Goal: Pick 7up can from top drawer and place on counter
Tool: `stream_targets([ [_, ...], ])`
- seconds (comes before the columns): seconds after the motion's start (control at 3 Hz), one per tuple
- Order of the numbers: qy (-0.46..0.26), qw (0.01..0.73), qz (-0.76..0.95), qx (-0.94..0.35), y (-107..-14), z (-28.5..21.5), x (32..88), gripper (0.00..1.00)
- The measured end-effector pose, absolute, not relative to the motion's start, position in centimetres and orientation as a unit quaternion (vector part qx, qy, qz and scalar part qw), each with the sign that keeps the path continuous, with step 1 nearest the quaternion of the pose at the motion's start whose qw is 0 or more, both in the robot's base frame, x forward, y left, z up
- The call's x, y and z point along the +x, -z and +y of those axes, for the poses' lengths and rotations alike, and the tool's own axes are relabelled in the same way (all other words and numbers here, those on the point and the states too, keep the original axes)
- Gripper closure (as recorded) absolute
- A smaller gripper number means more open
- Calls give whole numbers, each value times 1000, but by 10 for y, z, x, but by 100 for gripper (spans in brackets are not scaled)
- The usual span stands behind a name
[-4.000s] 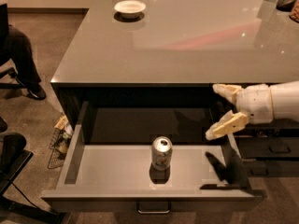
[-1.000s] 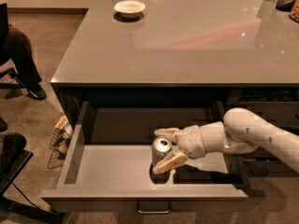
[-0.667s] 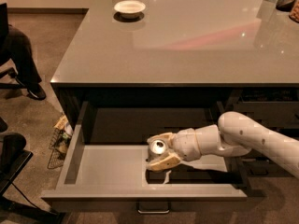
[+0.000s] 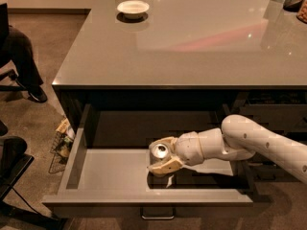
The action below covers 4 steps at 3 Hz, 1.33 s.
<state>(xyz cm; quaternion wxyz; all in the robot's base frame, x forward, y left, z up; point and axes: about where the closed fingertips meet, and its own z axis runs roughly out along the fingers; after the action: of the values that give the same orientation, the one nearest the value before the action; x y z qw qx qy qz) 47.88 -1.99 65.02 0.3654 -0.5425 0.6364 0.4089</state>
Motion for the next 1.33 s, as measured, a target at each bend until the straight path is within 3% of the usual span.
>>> stream_targets([
  [1.0, -409, 365, 636, -543, -650, -20, 479, 100],
  [1.33, -397, 370, 649, -533, -703, -24, 500, 100],
])
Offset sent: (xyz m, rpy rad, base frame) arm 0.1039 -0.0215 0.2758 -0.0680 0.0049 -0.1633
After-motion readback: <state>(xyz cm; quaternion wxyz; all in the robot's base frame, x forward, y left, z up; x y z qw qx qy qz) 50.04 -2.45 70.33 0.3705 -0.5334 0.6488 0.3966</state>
